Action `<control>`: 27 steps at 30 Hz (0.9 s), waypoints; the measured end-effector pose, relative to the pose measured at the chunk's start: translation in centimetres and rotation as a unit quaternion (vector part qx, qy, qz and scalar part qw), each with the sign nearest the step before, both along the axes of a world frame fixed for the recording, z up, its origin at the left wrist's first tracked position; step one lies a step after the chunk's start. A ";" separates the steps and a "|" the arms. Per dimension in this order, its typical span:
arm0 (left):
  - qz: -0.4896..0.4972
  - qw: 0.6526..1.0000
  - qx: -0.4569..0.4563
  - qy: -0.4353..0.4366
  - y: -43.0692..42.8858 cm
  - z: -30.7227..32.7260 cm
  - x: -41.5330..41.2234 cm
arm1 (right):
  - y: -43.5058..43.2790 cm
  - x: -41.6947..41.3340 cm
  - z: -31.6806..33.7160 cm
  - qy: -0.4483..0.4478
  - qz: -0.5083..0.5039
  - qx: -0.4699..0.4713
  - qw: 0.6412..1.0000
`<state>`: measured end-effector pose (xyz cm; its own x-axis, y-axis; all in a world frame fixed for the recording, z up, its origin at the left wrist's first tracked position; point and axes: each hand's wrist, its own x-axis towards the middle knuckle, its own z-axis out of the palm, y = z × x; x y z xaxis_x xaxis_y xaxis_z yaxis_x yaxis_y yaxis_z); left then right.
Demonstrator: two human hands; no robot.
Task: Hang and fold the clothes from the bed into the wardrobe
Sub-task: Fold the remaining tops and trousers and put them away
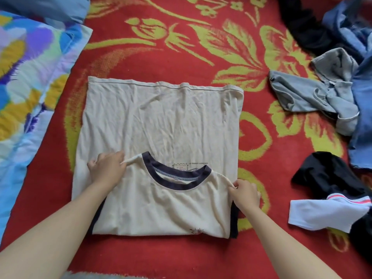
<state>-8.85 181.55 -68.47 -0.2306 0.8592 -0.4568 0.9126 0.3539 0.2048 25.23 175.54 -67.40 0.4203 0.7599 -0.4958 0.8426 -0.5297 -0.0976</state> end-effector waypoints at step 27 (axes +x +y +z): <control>0.523 0.829 0.020 -0.198 -13.7 -0.5 -1.6 | -5.9 -2.4 -0.7 0.237 -0.349 0.103 0.901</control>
<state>-10.42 167.87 -68.98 -0.6969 0.3002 -0.6513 -0.0310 0.8947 0.4456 22.86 169.64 -68.12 0.6097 0.4894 -0.6235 0.1499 -0.8436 -0.5156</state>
